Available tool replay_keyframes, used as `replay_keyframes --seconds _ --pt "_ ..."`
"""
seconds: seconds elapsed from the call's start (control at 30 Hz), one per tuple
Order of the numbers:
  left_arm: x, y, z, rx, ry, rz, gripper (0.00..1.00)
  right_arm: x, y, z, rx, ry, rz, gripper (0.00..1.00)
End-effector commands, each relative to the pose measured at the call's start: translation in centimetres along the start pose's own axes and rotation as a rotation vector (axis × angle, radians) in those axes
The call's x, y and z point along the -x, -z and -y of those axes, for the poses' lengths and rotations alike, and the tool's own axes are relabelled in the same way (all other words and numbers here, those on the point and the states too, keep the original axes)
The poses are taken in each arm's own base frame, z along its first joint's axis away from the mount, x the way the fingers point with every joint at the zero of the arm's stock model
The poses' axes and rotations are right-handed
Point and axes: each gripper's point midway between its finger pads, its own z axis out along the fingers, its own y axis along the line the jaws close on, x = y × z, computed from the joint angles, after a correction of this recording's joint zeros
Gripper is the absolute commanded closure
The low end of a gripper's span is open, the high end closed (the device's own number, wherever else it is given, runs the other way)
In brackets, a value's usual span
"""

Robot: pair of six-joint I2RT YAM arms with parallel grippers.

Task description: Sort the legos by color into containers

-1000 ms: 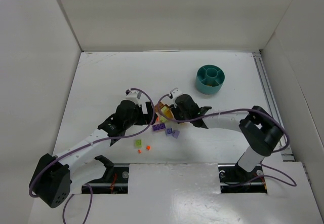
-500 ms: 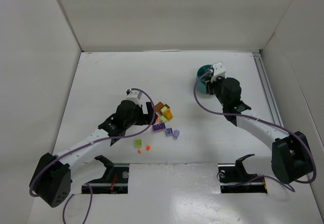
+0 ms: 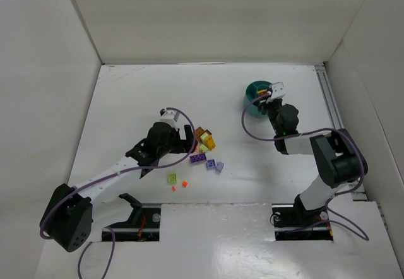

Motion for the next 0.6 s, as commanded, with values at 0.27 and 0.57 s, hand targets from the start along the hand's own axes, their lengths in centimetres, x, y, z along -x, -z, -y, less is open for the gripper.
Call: replay_keyframes --seconds 0.27,0.57 --pt "3.5 0.1 1.9 -0.057 -0.036 0.1 0.0 4.3 -0.9 1.4 0.018 -0.035 0.299 0.62" --pt "3.4 -0.1 1.9 -0.056 -0.045 0.101 0.0 3.8 -0.6 1.5 0.027 -0.041 0.336 0.45"
